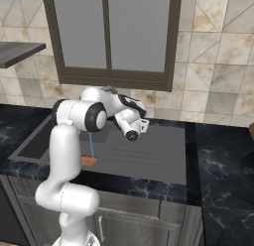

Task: Turn on the sink faucet with hot water and rinse the cutting board for ten seconds, then turn off the faucet. Push the cutting board to reach the water if necessary.

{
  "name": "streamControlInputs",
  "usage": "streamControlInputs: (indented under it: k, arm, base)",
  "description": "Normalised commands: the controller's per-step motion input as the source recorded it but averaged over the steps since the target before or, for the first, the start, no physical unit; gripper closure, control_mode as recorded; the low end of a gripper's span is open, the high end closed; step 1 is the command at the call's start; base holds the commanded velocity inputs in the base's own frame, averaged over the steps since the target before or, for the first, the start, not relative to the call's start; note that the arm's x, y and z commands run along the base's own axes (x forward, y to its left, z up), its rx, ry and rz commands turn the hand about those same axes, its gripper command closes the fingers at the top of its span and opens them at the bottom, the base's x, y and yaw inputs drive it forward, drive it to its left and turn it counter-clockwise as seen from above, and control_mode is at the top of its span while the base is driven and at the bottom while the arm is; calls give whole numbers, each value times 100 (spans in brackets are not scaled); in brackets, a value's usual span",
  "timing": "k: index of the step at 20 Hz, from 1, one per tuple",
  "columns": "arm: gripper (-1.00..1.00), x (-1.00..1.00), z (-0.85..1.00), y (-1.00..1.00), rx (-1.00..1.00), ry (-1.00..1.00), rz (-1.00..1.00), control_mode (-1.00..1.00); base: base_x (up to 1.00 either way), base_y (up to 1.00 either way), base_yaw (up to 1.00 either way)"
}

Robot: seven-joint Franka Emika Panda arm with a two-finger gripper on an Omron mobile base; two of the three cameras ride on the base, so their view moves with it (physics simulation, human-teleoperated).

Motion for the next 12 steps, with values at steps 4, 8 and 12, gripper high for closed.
streamControlInputs:
  k: [4,8,12]
  arm:
    - [-100,0,-1,-73,3,0,1,-100]
    - [-100,-14,-1,-60,1,2,0,-100]
    - [-100,-18,0,-33,0,6,0,-100]
  base:
    - [0,0,0]
    - [0,0,0]
    - [0,0,0]
